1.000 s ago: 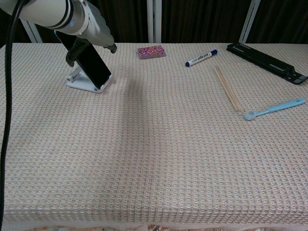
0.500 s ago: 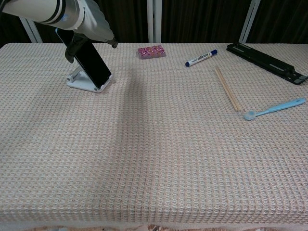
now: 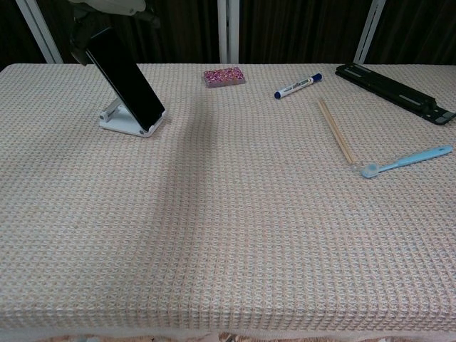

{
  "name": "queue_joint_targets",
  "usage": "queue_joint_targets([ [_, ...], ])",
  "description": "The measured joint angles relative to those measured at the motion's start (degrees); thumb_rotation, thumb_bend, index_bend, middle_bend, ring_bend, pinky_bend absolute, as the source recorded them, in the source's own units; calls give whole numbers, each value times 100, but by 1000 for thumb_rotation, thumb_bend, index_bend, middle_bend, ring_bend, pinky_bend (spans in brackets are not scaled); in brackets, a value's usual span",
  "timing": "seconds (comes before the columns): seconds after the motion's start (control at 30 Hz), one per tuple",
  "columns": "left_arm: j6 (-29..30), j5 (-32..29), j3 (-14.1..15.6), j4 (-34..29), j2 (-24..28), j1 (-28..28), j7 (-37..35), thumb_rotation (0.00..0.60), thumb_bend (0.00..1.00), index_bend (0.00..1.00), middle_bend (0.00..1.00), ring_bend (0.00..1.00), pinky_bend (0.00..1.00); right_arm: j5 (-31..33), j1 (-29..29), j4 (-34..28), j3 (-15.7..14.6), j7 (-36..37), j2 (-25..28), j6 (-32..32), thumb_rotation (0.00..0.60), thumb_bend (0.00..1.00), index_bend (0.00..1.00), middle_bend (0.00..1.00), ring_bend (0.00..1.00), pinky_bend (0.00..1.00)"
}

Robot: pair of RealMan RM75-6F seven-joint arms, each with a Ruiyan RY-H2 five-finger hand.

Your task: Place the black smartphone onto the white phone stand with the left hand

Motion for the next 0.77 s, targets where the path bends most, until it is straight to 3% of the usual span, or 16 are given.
queue_joint_targets([
  [0.13,662,1342,62,-285,217,627,-890,600,0,19,38,34,211,-59,-3,-34,-6,-38,12,50,600,295,0,0,0,0],
  [0.27,1726,3098,236,-413,373,1733,-2282,596,2,3,38,34,212,-110,1,-31,-8,-65,13,88,600,292,0,0,0,0],
  [0.37,2612,4199,396,-335,394,2780,-3399,504,19,3,38,36,212,-136,11,-26,-26,-114,1,71,600,282,0,0,0,0],
  [0.5,3419,4959,612,46,286,4154,-4813,399,19,2,37,40,212,-173,27,-18,-88,-219,-34,-7,600,248,0,0,0,0],
  [0.57,3657,5173,718,376,163,4797,-5509,375,10,2,35,40,213,-188,31,6,-110,-275,-71,-26,600,244,0,0,0,0],
  [0.63,3791,5353,798,743,23,5268,-6031,372,1,2,35,40,213,-199,34,61,-132,-351,-133,-45,600,242,0,0,0,0],
  [0.77,3920,5746,935,1669,-337,6104,-6937,306,0,2,35,40,213,-173,41,150,-161,-523,-231,-117,600,239,0,0,0,0],
])
